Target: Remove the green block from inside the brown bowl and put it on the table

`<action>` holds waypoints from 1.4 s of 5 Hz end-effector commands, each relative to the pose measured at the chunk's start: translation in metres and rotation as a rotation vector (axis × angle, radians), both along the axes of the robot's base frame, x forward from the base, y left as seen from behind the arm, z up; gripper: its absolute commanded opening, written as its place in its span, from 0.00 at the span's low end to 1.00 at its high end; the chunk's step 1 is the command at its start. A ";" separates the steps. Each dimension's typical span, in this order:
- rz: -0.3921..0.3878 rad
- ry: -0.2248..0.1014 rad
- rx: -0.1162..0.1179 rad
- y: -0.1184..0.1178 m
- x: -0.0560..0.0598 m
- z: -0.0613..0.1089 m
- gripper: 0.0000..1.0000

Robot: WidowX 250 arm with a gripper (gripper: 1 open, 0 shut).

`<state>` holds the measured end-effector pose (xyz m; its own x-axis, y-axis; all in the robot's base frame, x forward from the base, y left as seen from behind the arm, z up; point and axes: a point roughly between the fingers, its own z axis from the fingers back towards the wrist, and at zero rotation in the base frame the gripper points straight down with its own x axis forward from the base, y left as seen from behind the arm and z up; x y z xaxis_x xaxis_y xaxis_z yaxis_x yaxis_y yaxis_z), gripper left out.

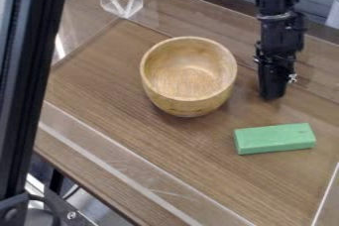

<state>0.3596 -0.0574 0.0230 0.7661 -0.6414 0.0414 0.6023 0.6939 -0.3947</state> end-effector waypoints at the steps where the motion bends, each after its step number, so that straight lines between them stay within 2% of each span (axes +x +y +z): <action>1: 0.067 -0.055 -0.030 0.002 0.009 0.024 0.00; 4: 0.049 -0.072 -0.021 0.008 0.008 0.018 0.00; 6: 0.133 -0.125 0.080 0.003 0.011 0.019 0.00; 7: 0.130 -0.143 0.109 0.006 0.009 0.023 0.00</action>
<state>0.3592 -0.0510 0.0212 0.8405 -0.5411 0.0286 0.5273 0.8047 -0.2728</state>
